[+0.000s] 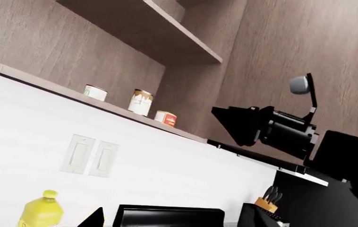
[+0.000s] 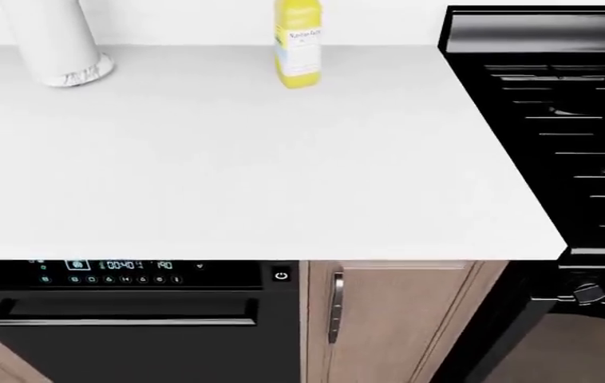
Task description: Pick the cans from the counter and place them in their designated side in the cabinet.
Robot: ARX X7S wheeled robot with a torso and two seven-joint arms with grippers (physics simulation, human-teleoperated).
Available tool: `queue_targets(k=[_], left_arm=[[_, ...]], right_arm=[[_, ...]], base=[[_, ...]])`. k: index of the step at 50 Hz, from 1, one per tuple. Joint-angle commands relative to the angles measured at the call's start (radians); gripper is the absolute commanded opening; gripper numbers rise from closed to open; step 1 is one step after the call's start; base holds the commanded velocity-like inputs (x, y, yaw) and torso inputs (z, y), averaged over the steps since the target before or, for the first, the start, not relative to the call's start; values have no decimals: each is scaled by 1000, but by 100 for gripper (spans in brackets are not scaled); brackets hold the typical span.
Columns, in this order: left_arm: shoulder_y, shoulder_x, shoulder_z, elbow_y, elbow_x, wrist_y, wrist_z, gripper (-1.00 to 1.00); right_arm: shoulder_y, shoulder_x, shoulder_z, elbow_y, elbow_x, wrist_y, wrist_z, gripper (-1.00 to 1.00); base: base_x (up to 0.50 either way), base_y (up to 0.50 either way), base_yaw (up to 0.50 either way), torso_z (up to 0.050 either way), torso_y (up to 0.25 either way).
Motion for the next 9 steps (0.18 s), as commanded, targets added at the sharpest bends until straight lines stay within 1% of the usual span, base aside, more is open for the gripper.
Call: queue_targets(k=[1, 6, 9], left_arm=[[9, 6, 4, -3, 14, -1, 10, 100], [17, 7, 1, -3, 20, 0, 16, 100], [13, 3, 0, -1, 13, 3, 11, 100]], right_arm=[[0, 0, 21, 32, -92, -60, -73, 100], [0, 0, 15, 36, -83, -64, -71, 100], [0, 0, 10, 39, -79, -68, -71, 100]], base=[[-238, -152, 0, 0, 0], [-238, -146, 0, 0, 0], [-232, -35, 0, 0, 0]])
